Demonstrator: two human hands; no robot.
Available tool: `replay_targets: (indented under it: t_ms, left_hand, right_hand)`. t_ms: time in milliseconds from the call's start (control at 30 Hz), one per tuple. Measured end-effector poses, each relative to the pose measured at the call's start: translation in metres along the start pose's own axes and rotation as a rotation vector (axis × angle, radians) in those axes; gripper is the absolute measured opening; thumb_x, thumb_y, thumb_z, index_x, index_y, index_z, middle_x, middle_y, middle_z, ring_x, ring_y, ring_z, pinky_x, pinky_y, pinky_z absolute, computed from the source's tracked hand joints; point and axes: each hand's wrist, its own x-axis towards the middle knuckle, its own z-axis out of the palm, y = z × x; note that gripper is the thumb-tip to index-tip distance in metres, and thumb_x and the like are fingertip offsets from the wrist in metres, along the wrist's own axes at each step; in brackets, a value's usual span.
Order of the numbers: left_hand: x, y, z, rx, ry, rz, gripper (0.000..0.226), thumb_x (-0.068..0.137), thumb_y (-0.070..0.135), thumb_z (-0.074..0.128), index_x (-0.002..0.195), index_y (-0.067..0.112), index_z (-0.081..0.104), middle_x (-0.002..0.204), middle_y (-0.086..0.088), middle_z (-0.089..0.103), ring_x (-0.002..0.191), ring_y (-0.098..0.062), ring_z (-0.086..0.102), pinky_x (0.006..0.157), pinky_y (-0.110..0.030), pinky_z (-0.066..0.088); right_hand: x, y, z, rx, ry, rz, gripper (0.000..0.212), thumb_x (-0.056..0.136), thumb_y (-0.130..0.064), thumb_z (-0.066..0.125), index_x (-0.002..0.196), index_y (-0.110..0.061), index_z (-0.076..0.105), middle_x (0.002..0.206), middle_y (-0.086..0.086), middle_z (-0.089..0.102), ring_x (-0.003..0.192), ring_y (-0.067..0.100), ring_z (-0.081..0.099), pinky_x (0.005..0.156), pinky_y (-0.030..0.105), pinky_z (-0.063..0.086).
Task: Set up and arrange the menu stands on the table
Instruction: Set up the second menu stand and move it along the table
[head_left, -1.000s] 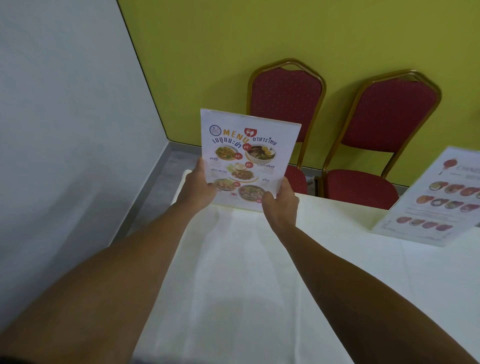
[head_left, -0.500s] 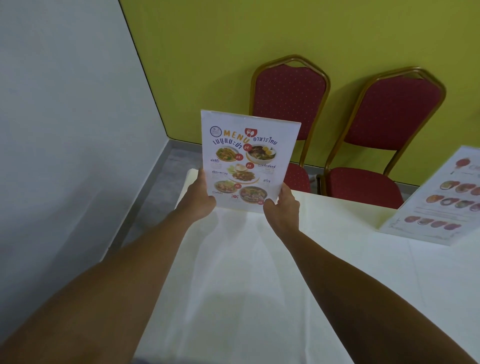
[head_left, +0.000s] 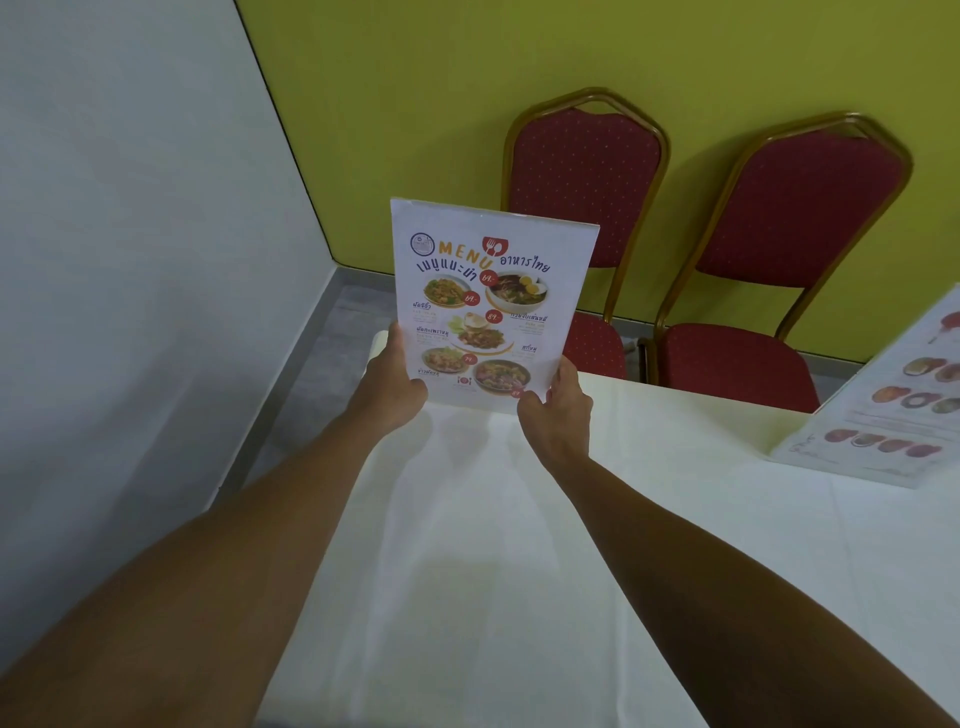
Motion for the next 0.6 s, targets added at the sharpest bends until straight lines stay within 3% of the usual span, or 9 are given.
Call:
replay_targets:
  t_ms: [167, 300, 400, 600]
  left_hand:
    - [0.0003, -0.0028, 0.0022, -0.015, 0.004, 0.016, 0.078, 0.086, 0.000, 0.062, 0.145, 0.035, 0.025, 0.136, 0.004, 0.056, 0.116, -0.021, 0.059, 0.082, -0.039, 0.060]
    - [0.0003, -0.0028, 0.0042, -0.013, 0.020, 0.025, 0.077, 0.087, -0.003, 0.060, 0.147, 0.030, 0.025, 0.131, 0.009, 0.053, 0.113, -0.014, 0.053, 0.071, -0.021, 0.051]
    - [0.0016, -0.0044, 0.0045, -0.010, 0.017, 0.024, 0.078, 0.087, -0.003, 0.060, 0.148, 0.030, 0.024, 0.136, 0.004, 0.054, 0.116, -0.017, 0.055, 0.072, -0.022, 0.051]
    - [0.0029, -0.0061, 0.0054, 0.021, 0.013, 0.018, 0.078, 0.085, 0.000, 0.063, 0.145, 0.032, 0.024, 0.135, 0.002, 0.056, 0.105, -0.014, 0.056, 0.066, -0.021, 0.053]
  right_hand:
    - [-0.0010, 0.0008, -0.0021, -0.018, -0.013, -0.009, 0.056, 0.084, -0.008, 0.064, 0.135, -0.025, 0.047, 0.126, -0.009, 0.064, 0.099, 0.008, 0.054, 0.091, 0.036, 0.052]
    - [-0.0028, -0.0001, -0.0041, 0.002, -0.023, -0.033, 0.055, 0.083, -0.009, 0.065, 0.133, -0.024, 0.049, 0.124, -0.008, 0.065, 0.101, 0.009, 0.057, 0.091, 0.036, 0.053]
    - [-0.0042, 0.0007, -0.0031, -0.008, -0.025, -0.041, 0.056, 0.084, -0.009, 0.066, 0.135, -0.025, 0.048, 0.126, -0.008, 0.064, 0.100, 0.007, 0.055, 0.090, 0.036, 0.054]
    - [-0.0039, 0.0024, -0.0052, -0.029, -0.056, -0.060, 0.056, 0.085, -0.011, 0.067, 0.136, -0.027, 0.048, 0.123, -0.011, 0.065, 0.096, 0.007, 0.056, 0.087, 0.032, 0.052]
